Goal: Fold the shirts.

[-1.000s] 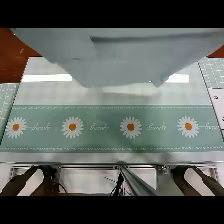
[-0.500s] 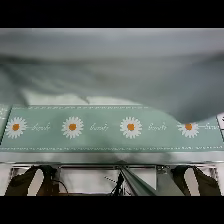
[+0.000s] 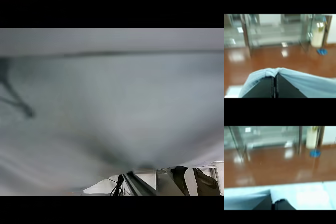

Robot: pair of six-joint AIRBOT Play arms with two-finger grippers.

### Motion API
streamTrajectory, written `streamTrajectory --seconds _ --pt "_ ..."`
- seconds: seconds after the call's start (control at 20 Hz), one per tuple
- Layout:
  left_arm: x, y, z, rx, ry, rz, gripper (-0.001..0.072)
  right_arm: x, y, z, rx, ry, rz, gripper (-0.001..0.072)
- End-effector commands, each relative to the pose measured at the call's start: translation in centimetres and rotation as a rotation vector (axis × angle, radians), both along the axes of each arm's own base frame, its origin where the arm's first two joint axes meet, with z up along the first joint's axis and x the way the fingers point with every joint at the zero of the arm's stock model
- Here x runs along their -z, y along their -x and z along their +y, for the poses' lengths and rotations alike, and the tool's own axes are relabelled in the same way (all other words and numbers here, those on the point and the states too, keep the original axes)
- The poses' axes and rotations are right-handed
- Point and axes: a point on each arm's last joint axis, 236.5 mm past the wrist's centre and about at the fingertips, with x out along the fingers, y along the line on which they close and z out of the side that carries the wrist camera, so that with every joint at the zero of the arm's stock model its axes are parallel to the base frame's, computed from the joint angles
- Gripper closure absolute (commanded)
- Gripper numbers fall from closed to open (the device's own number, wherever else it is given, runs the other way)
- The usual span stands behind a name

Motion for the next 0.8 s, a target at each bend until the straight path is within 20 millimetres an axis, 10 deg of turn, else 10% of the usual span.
streamTrajectory --seconds 0.0,0.35,0.75 --pt "6.8 -5.9 -2.3 0.179 0.105 0.206 0.0688 5.6 -4.3 -0.4 -0.103 -0.082 0.157 0.0685" --pt "26.4 -20.7 -3.9 0.263 0.301 0.634 0.0687 20.8 -15.3 -5.3 -0.156 -0.346 0.432 0.0684" --pt "37.6 -35.5 -8.4 0.211 0.45 0.757 0.0687 31.5 -29.3 -7.5 -0.216 -0.662 0.488 0.0685"
